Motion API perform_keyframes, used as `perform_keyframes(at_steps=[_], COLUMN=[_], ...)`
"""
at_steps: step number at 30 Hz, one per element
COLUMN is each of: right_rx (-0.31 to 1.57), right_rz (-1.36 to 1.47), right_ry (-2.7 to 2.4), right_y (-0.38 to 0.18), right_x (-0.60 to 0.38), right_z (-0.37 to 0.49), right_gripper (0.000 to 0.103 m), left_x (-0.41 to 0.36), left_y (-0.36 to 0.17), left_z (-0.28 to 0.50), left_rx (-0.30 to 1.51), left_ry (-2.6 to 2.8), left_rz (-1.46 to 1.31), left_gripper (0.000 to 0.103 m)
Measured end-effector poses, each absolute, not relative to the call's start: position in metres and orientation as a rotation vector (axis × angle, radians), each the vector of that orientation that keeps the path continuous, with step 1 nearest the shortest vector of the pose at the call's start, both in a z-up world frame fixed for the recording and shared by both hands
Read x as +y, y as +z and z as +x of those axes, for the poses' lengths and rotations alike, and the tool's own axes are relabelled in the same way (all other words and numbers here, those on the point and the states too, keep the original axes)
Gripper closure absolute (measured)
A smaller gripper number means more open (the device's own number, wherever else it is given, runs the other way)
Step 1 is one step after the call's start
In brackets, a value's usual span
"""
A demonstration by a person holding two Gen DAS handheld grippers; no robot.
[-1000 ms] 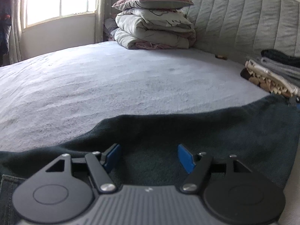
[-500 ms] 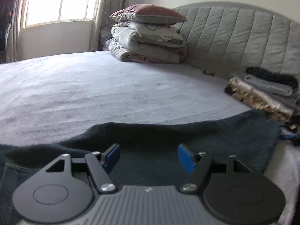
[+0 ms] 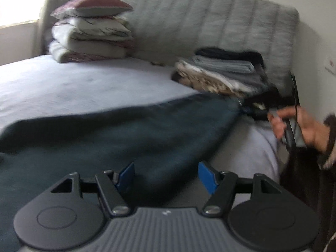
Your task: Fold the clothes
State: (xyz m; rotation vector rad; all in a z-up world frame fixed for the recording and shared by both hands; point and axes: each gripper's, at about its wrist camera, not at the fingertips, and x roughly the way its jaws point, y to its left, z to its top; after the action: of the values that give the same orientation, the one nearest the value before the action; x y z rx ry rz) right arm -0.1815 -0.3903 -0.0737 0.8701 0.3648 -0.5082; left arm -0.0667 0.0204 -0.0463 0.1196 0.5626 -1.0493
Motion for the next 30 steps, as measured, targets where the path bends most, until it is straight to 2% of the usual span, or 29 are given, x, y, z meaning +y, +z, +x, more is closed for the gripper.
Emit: perform_keyframes(at_steps=[6, 19, 30], right_rx=[0.302, 0.204, 0.198], right_rz=[0.769, 0.355, -0.095], right_ry=[-0.466, -0.232, 0.010], right_y=[-0.046, 0.040, 0.066], right_x=[-0.379, -0.297, -0.188], right_z=[-0.177, -0.150, -0.128], right_gripper=[0.085, 0.086, 0.086], left_x=[0.016, 0.077, 0.117], left_y=[-0.045, -0.020, -0.018], left_z=[-0.065, -0.013, 0.014], left_rx=[0.594, 0.626, 0.648], left_ry=[-1.074, -0.969, -0.918], left_rz=[0.143, -0.327, -0.650], left_gripper=[0.032, 0.032, 0.031])
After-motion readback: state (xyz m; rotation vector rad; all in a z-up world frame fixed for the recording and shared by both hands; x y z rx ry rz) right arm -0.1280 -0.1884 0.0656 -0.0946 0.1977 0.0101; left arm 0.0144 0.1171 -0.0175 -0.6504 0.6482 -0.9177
